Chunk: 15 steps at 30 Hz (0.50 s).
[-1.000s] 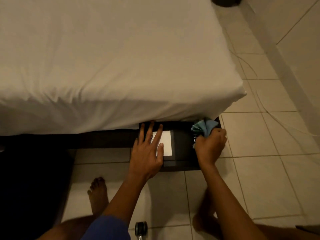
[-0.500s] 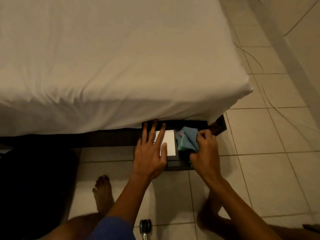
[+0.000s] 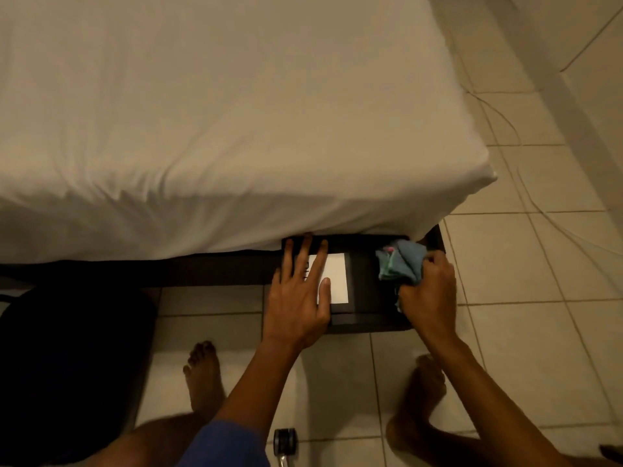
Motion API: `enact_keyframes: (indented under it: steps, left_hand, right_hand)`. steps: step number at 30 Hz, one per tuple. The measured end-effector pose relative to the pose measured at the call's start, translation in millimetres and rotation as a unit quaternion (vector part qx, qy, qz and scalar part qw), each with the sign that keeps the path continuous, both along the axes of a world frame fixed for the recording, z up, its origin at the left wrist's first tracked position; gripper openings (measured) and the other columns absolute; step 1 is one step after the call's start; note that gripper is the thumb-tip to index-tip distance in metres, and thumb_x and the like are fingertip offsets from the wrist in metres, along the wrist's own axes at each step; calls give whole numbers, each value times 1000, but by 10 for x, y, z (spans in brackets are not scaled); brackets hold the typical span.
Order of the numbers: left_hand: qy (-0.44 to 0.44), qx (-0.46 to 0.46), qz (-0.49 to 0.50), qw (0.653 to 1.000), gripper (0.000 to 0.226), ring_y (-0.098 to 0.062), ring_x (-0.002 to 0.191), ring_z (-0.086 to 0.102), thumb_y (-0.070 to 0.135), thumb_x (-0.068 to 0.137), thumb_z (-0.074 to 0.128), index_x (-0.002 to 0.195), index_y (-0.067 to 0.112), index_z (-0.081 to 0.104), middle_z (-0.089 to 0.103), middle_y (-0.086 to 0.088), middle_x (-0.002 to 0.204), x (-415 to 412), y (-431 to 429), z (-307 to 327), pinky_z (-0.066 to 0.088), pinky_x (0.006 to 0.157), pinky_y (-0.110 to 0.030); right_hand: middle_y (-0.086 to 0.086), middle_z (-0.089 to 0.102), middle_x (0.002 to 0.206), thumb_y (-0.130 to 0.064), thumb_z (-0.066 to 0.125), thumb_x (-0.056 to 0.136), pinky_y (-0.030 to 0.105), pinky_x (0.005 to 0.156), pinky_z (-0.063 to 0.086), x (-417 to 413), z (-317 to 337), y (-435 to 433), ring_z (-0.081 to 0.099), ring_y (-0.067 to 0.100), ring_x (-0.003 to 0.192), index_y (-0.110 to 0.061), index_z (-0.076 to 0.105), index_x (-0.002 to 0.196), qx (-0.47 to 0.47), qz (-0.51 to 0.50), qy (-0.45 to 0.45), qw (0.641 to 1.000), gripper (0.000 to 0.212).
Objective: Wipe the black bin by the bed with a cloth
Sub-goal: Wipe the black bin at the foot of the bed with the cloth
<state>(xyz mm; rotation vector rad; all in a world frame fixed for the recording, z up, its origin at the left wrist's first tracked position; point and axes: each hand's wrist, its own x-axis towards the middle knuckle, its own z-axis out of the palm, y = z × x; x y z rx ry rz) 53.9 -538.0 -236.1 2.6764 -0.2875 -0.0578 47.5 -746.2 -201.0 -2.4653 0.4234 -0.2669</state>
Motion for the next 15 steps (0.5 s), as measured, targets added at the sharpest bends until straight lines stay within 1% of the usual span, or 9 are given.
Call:
enact_keyframes:
  steps: [1,3,4,6,8,9,10,13,15]
  left_hand:
    - [0,-2,3,1000,64,-20,157,-10,44,99,27,160,34,10,-3,8,170,7,-4,4,38,114,-52]
    - [1,-6,5,1000,64,-21,157,-9,43,98,27,160,33,11,-1,7,170,7,0,6,38,114,-52]
    - [2,-8,6,1000,64,-21,157,-9,43,98,28,160,33,11,-1,7,170,0,2,6,38,114,-52]
    - [3,-13,5,1000,65,-20,157,-10,43,98,28,160,34,10,-2,7,170,-13,10,10,37,114,-53]
    - [4,-16,4,1000,65,-19,157,-11,43,99,28,160,35,8,-4,8,170,-15,5,7,37,114,-53]
    - [2,-18,6,1000,65,-19,157,-11,43,98,28,160,36,8,-4,9,169,-6,10,4,37,114,-53]
    - [-1,-21,8,1000,65,-19,157,-11,43,98,28,160,36,9,-3,9,169,6,12,1,38,113,-53]
    - [-1,-20,5,1000,64,-20,157,-8,42,98,30,159,35,12,-1,9,170,22,-8,3,39,112,-52]
    - [1,-16,11,1000,64,-20,157,-6,42,99,30,159,34,13,0,8,170,10,3,17,40,112,-52]
  right_hand:
    - [16,52,108,8,67,63,44,77,50,151,-3,68,51,34,97,-2,59,96,-12,-27,3,1000,36]
    - [17,51,116,5,68,64,45,84,49,320,25,276,47,34,104,-4,61,103,-32,-14,9,999,40]
    - [16,50,118,4,69,65,44,85,48,294,22,339,46,33,106,-5,61,107,-32,23,14,999,43]
    - [14,49,120,-4,75,67,40,83,49,16,-6,312,47,29,106,-7,58,113,-31,139,32,989,50]
    - [10,51,117,-14,78,69,36,81,48,-353,14,139,49,24,102,-11,58,113,-28,205,45,977,49]
    - [9,51,115,-14,78,69,34,80,47,-427,21,33,50,23,101,-11,58,111,-24,201,41,978,46]
    - [9,51,113,-10,77,69,34,79,48,-382,18,-47,51,24,100,-11,58,109,-20,178,30,983,45]
    - [12,50,114,3,70,66,42,82,51,137,-2,-29,50,31,101,-8,58,106,-33,57,15,998,43]
    - [15,49,118,3,69,68,37,86,45,306,19,156,47,32,104,-7,59,108,-36,42,15,998,43]
